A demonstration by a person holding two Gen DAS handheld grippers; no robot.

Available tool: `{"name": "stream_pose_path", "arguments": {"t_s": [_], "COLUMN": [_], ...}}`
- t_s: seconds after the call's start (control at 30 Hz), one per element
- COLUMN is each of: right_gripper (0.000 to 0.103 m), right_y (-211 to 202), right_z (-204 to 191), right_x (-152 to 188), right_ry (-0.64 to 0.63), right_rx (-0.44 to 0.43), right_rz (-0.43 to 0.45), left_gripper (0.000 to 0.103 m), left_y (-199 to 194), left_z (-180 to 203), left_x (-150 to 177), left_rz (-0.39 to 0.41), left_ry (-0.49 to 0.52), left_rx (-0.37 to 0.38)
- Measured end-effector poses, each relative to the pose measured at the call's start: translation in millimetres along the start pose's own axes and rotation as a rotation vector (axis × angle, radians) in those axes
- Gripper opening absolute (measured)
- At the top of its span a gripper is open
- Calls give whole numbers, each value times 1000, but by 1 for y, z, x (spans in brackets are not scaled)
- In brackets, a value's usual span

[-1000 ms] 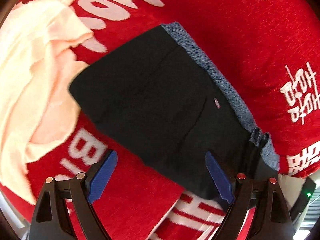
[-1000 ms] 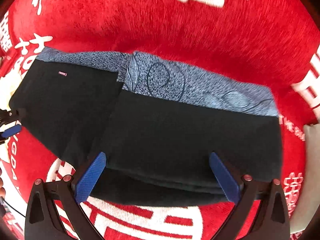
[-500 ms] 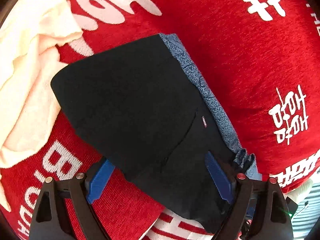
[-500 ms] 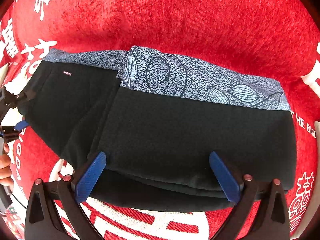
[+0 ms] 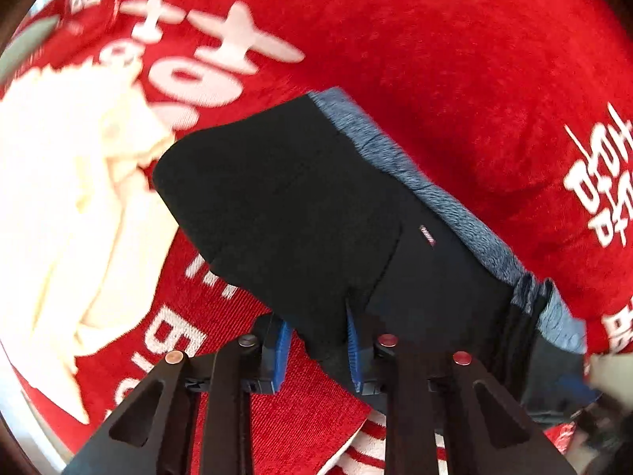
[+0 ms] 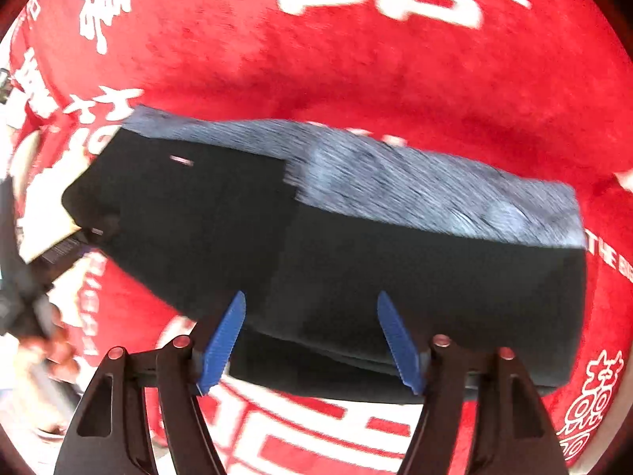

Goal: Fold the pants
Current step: 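Grasp the stack's edge with both grippers and lift it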

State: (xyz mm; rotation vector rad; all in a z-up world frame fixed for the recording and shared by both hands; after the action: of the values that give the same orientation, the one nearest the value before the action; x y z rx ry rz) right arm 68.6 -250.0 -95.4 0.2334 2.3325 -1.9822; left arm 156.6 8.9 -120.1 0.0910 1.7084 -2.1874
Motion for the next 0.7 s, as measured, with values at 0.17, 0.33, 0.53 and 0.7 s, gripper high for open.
{"name": "stream_pose_path", "arguments": {"t_s": [0.17,0.33,0.53,0.7], "right_gripper": [83,88,95,95], "right_y": [-12,-4,37,86], "right_z": [-54,-121,-205,-250], "right_x": [-58,-130,-184,-192], "right_ry": [-121,-202,-368,-482], "right_rx": [-57,-133,-116,-46], "right_rz": [-69,-164,-368,-556], "left_gripper": [25,26,26,26], "left_y": [-1,-4,-5,-4], "left_z": [12,18,13,17], "left_x": [3,2,9,9], "left_rz": [17,27,40,43], "left_ry": [58,91,125,151], "left_rx": [-33,-58,-86,-110]}}
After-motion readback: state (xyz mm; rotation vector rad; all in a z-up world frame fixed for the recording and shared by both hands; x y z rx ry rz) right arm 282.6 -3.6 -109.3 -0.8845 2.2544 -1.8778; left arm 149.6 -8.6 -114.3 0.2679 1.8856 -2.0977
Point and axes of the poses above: each gripper's, at about its wrist camera, not at the fingertips, and y roughly the way its jaws point, z to its right, x to its underside, the point moved 2 cm from there along y, roughly the way its jaws point, and after that the axes turned 8 degrees about -y, right-handed, at the moved point
